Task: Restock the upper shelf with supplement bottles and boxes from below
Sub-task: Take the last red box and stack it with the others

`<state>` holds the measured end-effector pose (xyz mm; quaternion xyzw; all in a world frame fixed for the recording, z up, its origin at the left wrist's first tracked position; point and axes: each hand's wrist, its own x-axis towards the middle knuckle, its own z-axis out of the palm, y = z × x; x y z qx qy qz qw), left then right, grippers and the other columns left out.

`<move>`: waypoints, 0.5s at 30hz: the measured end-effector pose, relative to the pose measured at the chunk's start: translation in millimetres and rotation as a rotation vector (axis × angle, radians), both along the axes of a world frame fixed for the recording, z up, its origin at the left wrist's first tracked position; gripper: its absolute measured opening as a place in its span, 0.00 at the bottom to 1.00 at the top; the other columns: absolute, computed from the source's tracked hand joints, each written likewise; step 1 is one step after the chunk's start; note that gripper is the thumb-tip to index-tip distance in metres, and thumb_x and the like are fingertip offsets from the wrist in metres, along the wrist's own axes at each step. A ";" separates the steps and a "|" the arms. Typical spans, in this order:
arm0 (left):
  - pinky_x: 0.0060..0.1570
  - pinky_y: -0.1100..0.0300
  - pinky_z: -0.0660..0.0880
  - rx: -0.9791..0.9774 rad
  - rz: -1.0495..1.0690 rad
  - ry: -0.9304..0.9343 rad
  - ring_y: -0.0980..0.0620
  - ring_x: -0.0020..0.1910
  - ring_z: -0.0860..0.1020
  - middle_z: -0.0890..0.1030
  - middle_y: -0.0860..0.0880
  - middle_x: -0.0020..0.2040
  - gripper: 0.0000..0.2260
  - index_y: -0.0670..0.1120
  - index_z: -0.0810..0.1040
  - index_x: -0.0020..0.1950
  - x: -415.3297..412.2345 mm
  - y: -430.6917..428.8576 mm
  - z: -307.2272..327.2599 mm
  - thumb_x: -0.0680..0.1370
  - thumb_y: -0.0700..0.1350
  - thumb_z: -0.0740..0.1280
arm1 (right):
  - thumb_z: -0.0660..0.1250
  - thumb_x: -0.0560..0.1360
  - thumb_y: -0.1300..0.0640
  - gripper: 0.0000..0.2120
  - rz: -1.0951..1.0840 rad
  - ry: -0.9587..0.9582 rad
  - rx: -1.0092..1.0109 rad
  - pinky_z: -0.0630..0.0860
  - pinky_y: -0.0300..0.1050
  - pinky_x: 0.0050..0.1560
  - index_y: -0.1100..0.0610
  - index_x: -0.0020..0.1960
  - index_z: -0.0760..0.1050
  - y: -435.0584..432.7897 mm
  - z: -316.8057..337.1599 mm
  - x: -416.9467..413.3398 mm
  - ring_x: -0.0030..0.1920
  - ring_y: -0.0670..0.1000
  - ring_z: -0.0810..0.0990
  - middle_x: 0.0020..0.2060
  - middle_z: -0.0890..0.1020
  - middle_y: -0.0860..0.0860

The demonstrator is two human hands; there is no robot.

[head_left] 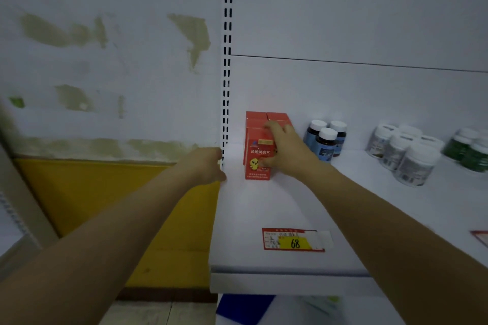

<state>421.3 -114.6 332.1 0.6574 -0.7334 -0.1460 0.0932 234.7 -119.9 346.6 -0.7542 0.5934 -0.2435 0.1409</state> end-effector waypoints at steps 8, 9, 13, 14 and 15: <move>0.57 0.56 0.71 0.012 -0.027 0.035 0.46 0.64 0.72 0.71 0.45 0.68 0.34 0.43 0.64 0.71 -12.0 0.5 0.3 0.71 0.55 0.73 | 0.75 0.69 0.54 0.35 -0.237 0.047 0.018 0.71 0.50 0.64 0.60 0.70 0.62 15.0 -14.7 -38.6 0.65 0.57 0.71 0.66 0.70 0.58; 0.58 0.55 0.71 0.014 -0.031 0.023 0.45 0.65 0.72 0.71 0.44 0.68 0.36 0.43 0.63 0.71 -16.3 -1.6 -1.1 0.70 0.57 0.73 | 0.74 0.70 0.53 0.33 -0.246 0.100 0.062 0.72 0.50 0.63 0.61 0.69 0.63 14.1 -18.3 -42.9 0.64 0.57 0.72 0.65 0.71 0.58; 0.56 0.54 0.71 0.007 -0.043 -0.103 0.46 0.61 0.74 0.75 0.44 0.64 0.38 0.43 0.69 0.66 -31.7 -14.8 -8.8 0.67 0.67 0.69 | 0.68 0.75 0.51 0.29 -0.222 0.256 0.151 0.71 0.48 0.63 0.63 0.70 0.63 4.9 -29.3 -48.1 0.65 0.58 0.72 0.66 0.71 0.59; 0.53 0.55 0.71 0.003 -0.050 -0.120 0.46 0.59 0.74 0.76 0.44 0.62 0.37 0.43 0.70 0.63 -34.3 -18.3 -10.4 0.67 0.68 0.68 | 0.66 0.76 0.50 0.29 -0.214 0.283 0.155 0.70 0.48 0.63 0.63 0.70 0.63 1.3 -31.7 -48.0 0.66 0.58 0.71 0.66 0.71 0.59; 0.52 0.56 0.70 -0.004 -0.056 -0.133 0.47 0.58 0.74 0.76 0.45 0.60 0.36 0.44 0.70 0.62 -36.9 -21.4 -12.3 0.67 0.69 0.67 | 0.65 0.77 0.50 0.28 -0.208 0.304 0.164 0.69 0.48 0.64 0.63 0.71 0.63 -1.5 -33.3 -47.3 0.66 0.58 0.70 0.66 0.71 0.59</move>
